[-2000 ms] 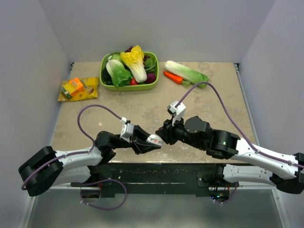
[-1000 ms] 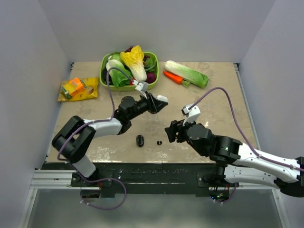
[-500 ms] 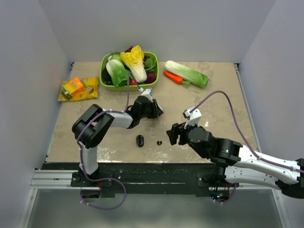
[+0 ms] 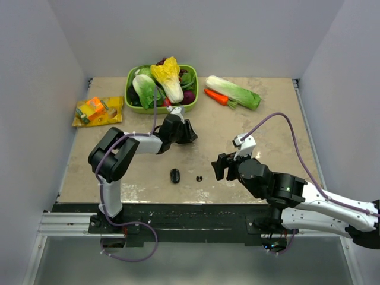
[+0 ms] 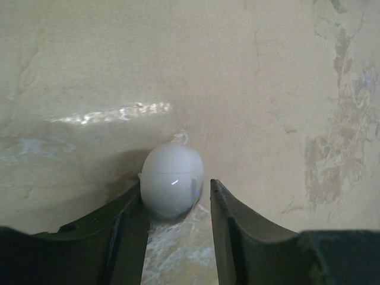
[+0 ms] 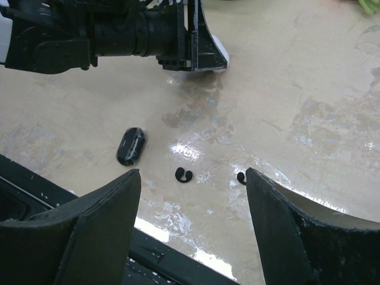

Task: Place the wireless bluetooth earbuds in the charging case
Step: Place the charging case at the center of the board, then adjust the charging case at the center of the board.

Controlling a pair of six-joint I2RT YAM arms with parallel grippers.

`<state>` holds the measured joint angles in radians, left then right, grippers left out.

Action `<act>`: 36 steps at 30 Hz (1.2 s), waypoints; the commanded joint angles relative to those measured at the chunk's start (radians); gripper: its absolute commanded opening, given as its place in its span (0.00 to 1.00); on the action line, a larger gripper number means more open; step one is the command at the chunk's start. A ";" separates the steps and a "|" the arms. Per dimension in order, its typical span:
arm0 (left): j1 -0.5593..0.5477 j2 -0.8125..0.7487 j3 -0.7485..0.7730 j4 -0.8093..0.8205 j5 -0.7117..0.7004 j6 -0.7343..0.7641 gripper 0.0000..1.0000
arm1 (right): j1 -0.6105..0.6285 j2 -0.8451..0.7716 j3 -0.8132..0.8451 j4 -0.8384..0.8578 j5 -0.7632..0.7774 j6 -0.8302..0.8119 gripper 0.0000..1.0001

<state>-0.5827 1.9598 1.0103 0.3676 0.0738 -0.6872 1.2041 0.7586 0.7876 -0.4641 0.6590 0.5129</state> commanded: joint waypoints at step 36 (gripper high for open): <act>-0.201 -1.058 -0.687 -0.277 -0.405 -0.205 0.74 | -0.001 0.143 -0.200 0.404 -0.232 -0.031 0.62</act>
<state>-0.7731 0.9146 0.3244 0.1314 -0.2016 -0.8093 1.2034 0.7692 0.6254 -0.2260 0.5682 0.4854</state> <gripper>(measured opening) 0.747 0.703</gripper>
